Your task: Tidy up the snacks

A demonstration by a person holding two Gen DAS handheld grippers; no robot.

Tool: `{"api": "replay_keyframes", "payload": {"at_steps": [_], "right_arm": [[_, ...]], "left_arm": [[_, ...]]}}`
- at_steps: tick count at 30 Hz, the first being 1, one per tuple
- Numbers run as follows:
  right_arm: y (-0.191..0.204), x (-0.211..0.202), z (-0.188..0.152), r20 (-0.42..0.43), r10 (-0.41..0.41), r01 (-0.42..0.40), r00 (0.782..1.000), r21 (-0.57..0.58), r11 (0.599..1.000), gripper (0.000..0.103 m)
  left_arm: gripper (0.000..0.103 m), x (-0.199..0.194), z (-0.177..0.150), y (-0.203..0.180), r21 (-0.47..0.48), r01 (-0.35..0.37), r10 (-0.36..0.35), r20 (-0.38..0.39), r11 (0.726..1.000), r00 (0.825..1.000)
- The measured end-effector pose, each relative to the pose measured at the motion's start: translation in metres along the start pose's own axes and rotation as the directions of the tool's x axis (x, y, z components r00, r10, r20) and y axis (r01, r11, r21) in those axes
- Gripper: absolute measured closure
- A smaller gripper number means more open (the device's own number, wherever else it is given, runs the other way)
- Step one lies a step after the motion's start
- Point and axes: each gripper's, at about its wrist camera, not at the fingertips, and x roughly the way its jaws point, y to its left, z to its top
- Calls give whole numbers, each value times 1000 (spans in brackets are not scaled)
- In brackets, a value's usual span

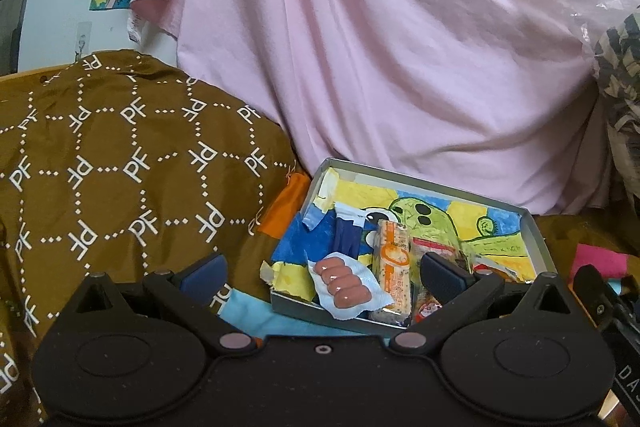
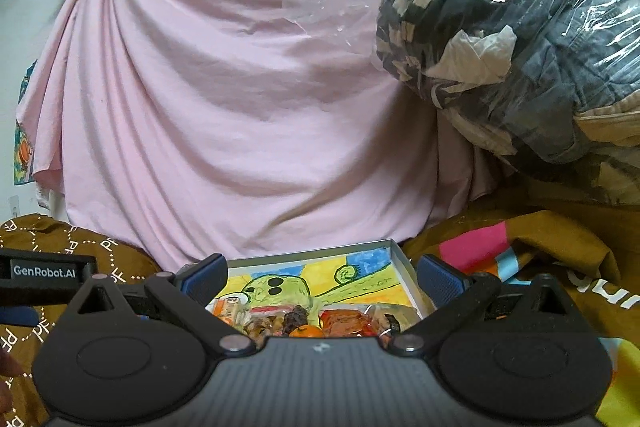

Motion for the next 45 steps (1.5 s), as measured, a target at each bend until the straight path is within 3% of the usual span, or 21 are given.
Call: {"api": "replay_keyframes", "payload": {"at_steps": [28, 45], "right_arm": [[17, -43, -7, -15, 33, -33, 999, -22, 999, 0], [32, -75, -14, -10, 50, -51, 999, -66, 997, 0]], "left_arm": [[1, -45, -19, 29, 39, -57, 57, -1, 998, 998], [1, -72, -29, 43, 48, -56, 56, 13, 997, 998]]}}
